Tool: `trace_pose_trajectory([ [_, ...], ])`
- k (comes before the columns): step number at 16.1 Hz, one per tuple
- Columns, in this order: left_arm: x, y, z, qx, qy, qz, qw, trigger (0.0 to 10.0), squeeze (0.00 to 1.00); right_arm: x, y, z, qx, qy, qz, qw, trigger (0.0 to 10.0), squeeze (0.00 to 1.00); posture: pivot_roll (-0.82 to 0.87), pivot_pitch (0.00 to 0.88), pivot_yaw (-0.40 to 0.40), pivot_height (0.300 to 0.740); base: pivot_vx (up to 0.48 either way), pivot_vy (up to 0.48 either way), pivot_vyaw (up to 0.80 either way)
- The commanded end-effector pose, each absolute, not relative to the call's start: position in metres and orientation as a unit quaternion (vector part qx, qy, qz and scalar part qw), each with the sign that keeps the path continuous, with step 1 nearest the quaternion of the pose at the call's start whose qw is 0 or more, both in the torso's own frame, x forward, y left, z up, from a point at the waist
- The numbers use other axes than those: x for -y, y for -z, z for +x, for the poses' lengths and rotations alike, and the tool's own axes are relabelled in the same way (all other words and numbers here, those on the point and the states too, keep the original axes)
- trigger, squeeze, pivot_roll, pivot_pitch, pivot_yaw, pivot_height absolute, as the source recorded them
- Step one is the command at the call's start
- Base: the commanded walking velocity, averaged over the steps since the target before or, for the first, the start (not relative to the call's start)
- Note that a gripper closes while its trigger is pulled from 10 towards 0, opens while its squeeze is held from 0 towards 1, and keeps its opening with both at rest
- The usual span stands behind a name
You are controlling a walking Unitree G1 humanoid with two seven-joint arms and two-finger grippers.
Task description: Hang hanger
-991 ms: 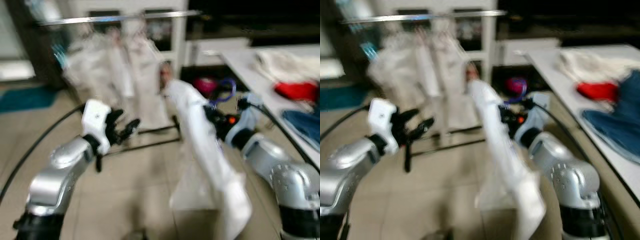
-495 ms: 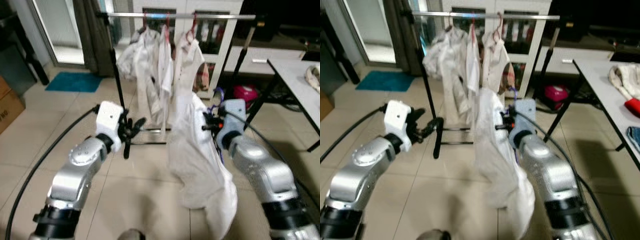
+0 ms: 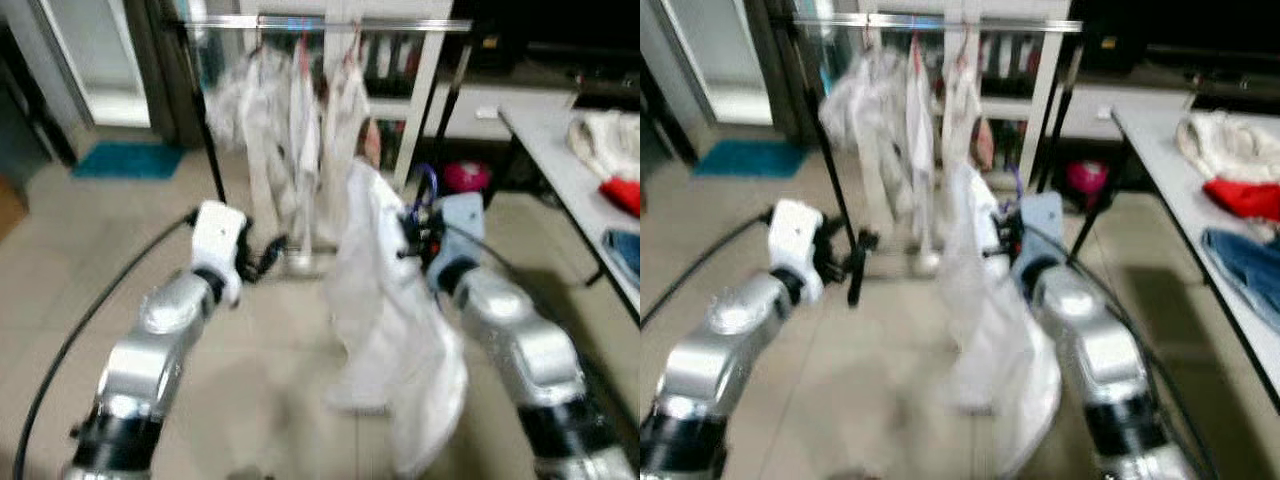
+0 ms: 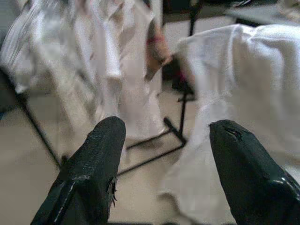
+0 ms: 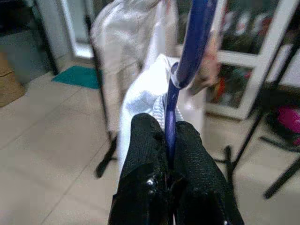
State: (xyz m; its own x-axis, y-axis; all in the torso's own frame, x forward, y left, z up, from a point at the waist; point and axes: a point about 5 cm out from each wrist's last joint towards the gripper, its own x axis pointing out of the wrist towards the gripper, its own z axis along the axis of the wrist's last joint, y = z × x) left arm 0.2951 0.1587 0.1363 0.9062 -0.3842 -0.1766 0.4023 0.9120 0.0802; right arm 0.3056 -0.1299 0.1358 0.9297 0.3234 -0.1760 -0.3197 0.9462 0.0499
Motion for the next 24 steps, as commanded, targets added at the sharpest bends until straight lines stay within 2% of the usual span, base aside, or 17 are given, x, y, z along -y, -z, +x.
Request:
trace_pose_trajectory([
  [1,-0.172,-0.139,0.298,-0.08,0.174,0.061,0.98,10.0,0.0,0.124,-0.145,0.305,-0.069,-0.189,0.019,0.979,10.0,0.0,-0.04,0.0,-0.011,0.74,0.0,0.0,0.0],
  [3,-0.183,-0.139,0.302,-0.091,0.169,0.054,0.98,10.0,0.02,0.118,-0.15,0.301,-0.062,-0.239,0.045,0.968,10.0,0.0,-0.04,0.0,-0.012,0.74,0.0,0.0,0.0],
  [4,-0.186,-0.142,0.306,-0.087,0.176,0.045,0.979,10.0,1.0,0.115,-0.154,0.297,-0.061,-0.28,0.054,0.957,10.0,0.0,-0.04,0.0,-0.011,0.74,0.0,0.0,0.0],
  [8,-0.196,-0.134,0.316,-0.114,0.197,0.053,0.972,10.0,1.0,0.109,-0.169,0.286,-0.056,-0.375,0.094,0.921,10.0,0.0,-0.04,0.0,-0.008,0.74,0.0,0.0,0.0],
  [9,-0.201,-0.128,0.317,-0.126,0.202,0.053,0.97,10.0,0.22,0.108,-0.173,0.282,-0.056,-0.403,0.093,0.909,10.0,0.0,-0.05,0.0,-0.005,0.74,0.0,0.0,0.0],
  [10,-0.204,-0.125,0.318,-0.132,0.202,0.047,0.969,10.0,0.0,0.108,-0.176,0.279,-0.059,-0.421,0.09,0.901,10.0,0.0,-0.06,0.0,-0.004,0.74,0.0,0.0,0.0],
  [13,-0.204,-0.108,0.312,-0.161,0.245,0.037,0.955,10.0,0.0,0.11,-0.187,0.274,-0.058,-0.448,0.111,0.885,10.0,0.0,-0.06,0.0,-0.011,0.74,0.0,0.0,0.0],
  [14,-0.202,-0.1,0.309,-0.168,0.26,0.044,0.95,4.3,0.0,0.11,-0.191,0.273,-0.053,-0.459,0.123,0.879,10.0,0.0,-0.05,0.0,-0.016,0.74,0.0,0.0,0.0],
  [15,-0.201,-0.095,0.31,-0.169,0.264,0.044,0.949,0.0,0.0,0.11,-0.195,0.272,-0.049,-0.466,0.133,0.873,10.0,0.0,-0.05,0.0,-0.018,0.74,0.0,0.0,0.0],
  [19,-0.193,-0.089,0.314,-0.145,0.281,0.028,0.948,0.0,0.0,0.11,-0.2,0.268,-0.048,-0.483,0.15,0.861,10.0,0.0,-0.06,0.0,-0.017,0.74,0.0,0.0,0.0],
  [24,-0.194,-0.087,0.323,-0.124,0.29,0.059,0.947,0.0,0.0,0.11,-0.204,0.262,-0.052,-0.503,0.165,0.847,10.0,0.0,-0.07,0.0,-0.013,0.74,0.0,0.0,0.0],
])
